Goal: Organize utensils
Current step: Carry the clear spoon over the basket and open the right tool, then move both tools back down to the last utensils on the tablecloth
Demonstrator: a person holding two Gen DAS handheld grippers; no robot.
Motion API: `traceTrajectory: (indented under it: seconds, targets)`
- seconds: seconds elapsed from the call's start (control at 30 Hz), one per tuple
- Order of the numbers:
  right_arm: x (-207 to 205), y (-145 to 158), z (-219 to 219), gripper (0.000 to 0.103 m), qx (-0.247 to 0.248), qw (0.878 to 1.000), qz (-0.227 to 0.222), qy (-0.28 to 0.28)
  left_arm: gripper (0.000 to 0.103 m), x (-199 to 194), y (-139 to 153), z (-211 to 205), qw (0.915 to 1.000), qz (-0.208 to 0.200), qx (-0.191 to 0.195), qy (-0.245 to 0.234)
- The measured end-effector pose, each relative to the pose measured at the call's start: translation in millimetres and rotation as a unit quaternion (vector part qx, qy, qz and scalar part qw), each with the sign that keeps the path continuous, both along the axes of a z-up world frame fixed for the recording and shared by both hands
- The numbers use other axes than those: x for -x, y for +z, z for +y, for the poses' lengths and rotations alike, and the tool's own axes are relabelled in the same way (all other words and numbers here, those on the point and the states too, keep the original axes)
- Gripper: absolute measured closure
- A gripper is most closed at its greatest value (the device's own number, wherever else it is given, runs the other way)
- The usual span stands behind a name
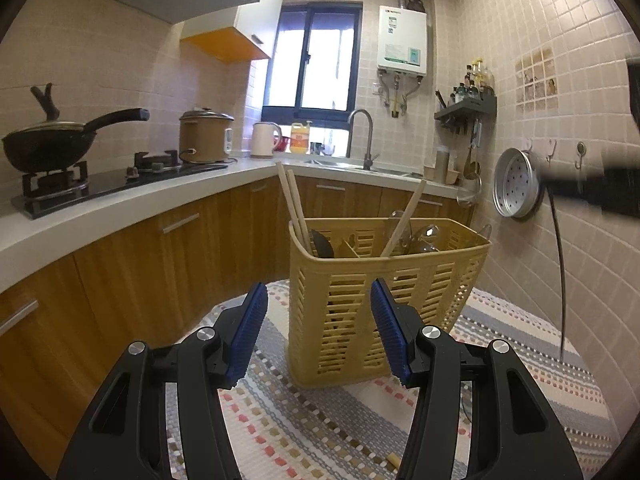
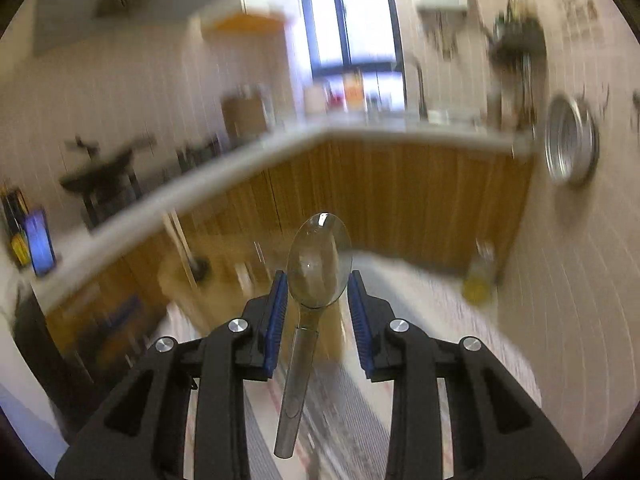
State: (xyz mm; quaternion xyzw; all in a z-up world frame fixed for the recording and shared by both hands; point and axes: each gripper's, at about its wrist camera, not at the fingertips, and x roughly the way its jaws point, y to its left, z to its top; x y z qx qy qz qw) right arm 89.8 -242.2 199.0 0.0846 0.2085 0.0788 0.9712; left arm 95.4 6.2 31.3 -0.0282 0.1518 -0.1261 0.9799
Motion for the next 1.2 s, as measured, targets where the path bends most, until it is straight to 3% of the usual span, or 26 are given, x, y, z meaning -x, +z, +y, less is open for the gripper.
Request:
traceTrajectory:
  seconds: [0.1,0.23,0.37,0.57,0.73,0.9,0.93,1.0,1.2]
  targets:
    - [-22.4,24.6,1.9,0.075,-0.009,0.998,-0.057,-0.029,0.051,-1.2,-1.1,2.4,1.0000,-0.003,0.005,0.004]
    - [-59.1,36.5,9.7,0.075,-0.029,0.993,-0.097,-0.059,0.051,-0.8,-7.6,1.4,0.9999,-0.003,0.009,0.006]
    - [-79.8,22.9,16.6,0.075,0.013,0.989,-0.115,-0.094,0.051,2.5,-9.9,-5.8,0.9998,-0.015,-0.010,0.001]
    - [-87.5,-26.8,31.6,0.075,0.047,0.985,-0.135,-0.096,0.051,6.3,-11.8,-15.7,0.9994,-0.020,-0.028,-0.006]
    - [-86.3,-50.3,38.1,0.074,0.044,0.988,-0.122,-0.080,0.051,10.4,-14.4,-21.9,0.9982,-0.029,-0.053,-0.002]
    - [-80.3,-52.2,42.0,0.073,0.030,0.993,-0.099,-0.064,0.050,10.7,-13.2,-19.9,0.9987,-0.024,-0.043,-0.010]
    - [-78.8,-51.3,42.0,0.069,0.030,0.993,-0.097,-0.062,0.049,10.6,-12.5,-18.2,0.9989,-0.022,-0.038,-0.012]
    - [-74.9,-51.7,44.0,0.049,0.030,0.993,-0.096,-0.060,0.049,9.9,-12.3,-15.7,0.9992,-0.020,-0.031,-0.014]
    - [-56.3,-47.7,43.8,0.050,0.033,0.994,-0.092,-0.055,0.049,7.0,-12.3,-10.7,0.9995,-0.017,-0.026,-0.013]
